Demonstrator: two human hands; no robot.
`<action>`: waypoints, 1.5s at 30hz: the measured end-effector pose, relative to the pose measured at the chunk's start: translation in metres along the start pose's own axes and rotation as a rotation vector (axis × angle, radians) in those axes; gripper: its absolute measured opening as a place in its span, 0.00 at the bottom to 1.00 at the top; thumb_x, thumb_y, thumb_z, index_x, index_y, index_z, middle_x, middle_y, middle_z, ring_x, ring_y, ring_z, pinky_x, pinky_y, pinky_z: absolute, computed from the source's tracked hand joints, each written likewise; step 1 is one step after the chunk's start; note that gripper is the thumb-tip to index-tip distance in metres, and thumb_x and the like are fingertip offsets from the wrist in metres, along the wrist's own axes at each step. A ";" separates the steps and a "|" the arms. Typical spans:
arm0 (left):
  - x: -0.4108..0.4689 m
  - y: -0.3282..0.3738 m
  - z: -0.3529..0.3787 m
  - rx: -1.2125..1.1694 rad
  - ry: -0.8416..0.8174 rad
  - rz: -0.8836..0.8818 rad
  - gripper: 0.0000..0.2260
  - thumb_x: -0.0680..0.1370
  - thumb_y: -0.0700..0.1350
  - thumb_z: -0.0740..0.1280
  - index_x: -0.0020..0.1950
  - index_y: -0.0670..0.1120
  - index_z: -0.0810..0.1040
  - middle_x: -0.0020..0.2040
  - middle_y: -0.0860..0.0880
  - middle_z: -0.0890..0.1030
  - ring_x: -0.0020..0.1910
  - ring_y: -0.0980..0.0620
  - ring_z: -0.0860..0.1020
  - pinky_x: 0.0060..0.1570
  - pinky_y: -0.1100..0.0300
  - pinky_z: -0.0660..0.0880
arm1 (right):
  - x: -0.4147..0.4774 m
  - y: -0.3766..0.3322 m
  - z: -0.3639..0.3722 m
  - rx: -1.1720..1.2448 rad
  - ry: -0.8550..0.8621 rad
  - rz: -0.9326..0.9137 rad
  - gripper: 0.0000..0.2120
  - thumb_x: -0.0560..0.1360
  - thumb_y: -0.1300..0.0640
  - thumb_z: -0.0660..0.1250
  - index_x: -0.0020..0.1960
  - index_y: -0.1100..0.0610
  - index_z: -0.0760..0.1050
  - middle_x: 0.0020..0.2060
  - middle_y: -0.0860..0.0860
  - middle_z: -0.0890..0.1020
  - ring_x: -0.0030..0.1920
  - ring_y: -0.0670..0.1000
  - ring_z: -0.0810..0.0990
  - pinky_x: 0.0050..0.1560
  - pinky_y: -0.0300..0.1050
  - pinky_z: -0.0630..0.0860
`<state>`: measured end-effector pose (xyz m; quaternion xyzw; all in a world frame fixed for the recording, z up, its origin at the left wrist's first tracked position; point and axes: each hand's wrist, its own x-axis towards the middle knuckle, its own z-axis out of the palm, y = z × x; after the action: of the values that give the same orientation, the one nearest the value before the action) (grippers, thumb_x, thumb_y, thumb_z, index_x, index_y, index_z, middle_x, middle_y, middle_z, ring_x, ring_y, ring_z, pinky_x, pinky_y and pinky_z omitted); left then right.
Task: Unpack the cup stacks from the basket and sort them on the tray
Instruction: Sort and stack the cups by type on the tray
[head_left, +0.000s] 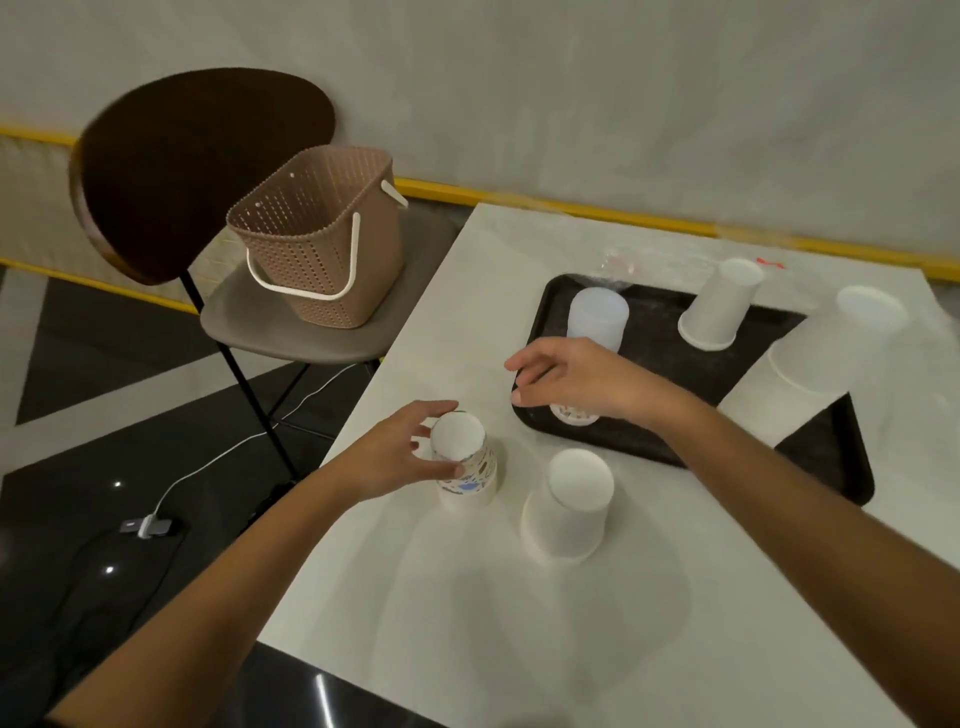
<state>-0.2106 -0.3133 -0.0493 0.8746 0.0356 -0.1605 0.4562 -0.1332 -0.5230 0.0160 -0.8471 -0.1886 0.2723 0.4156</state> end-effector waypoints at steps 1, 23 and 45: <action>0.003 -0.001 0.000 0.005 -0.021 0.016 0.32 0.69 0.43 0.75 0.69 0.54 0.65 0.64 0.56 0.69 0.60 0.53 0.71 0.60 0.61 0.69 | -0.004 -0.005 0.000 -0.014 0.000 -0.002 0.17 0.71 0.56 0.71 0.59 0.52 0.74 0.53 0.51 0.79 0.54 0.50 0.79 0.54 0.38 0.73; 0.081 -0.012 -0.054 0.262 -0.502 0.440 0.27 0.66 0.46 0.77 0.63 0.53 0.71 0.56 0.55 0.71 0.53 0.58 0.73 0.49 0.72 0.72 | 0.006 -0.020 0.147 0.011 0.458 0.449 0.30 0.70 0.59 0.72 0.67 0.59 0.64 0.63 0.55 0.73 0.62 0.53 0.73 0.56 0.39 0.69; 0.069 -0.005 -0.077 0.015 -0.466 0.482 0.26 0.66 0.44 0.76 0.63 0.52 0.73 0.57 0.56 0.74 0.55 0.56 0.75 0.50 0.66 0.76 | 0.028 -0.020 0.158 0.163 0.723 0.290 0.34 0.66 0.56 0.76 0.66 0.53 0.64 0.60 0.48 0.73 0.56 0.44 0.70 0.58 0.40 0.72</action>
<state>-0.1278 -0.2541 -0.0341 0.8008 -0.2788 -0.2439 0.4706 -0.2113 -0.4010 -0.0562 -0.8704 0.1136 0.0265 0.4783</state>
